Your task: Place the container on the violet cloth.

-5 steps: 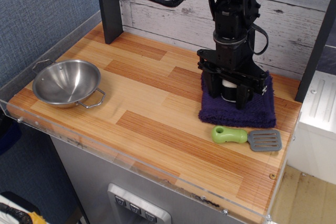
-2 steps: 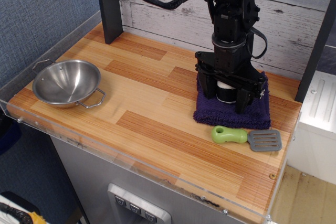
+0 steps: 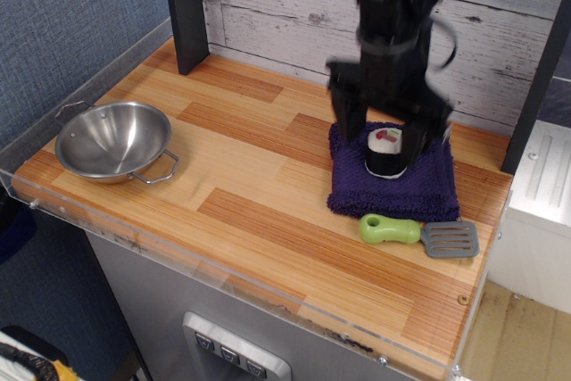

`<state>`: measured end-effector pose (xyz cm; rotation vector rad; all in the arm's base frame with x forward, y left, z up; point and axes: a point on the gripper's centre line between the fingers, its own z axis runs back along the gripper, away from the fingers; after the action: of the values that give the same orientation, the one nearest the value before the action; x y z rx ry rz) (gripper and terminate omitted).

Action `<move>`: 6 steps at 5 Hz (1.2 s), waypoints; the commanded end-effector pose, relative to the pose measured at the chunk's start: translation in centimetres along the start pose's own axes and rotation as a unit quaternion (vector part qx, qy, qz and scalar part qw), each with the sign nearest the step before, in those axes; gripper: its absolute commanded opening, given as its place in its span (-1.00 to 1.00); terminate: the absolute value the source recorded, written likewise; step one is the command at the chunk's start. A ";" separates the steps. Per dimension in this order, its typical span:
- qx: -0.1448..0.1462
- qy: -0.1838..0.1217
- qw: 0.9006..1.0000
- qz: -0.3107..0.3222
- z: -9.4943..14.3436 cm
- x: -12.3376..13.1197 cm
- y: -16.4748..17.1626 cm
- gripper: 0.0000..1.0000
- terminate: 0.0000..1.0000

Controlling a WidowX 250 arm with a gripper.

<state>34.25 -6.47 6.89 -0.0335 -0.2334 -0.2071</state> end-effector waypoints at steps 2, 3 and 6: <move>0.020 -0.073 0.996 0.039 9.5 -0.9 -0.7 1.00 -1.00; 0.024 -0.073 0.996 0.043 10.0 -1.4 -0.7 1.00 -1.00; 0.024 -0.073 0.996 0.043 10.0 -1.4 -0.7 1.00 -1.00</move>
<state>31.24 -5.92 14.90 -0.0054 -0.3352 -0.1083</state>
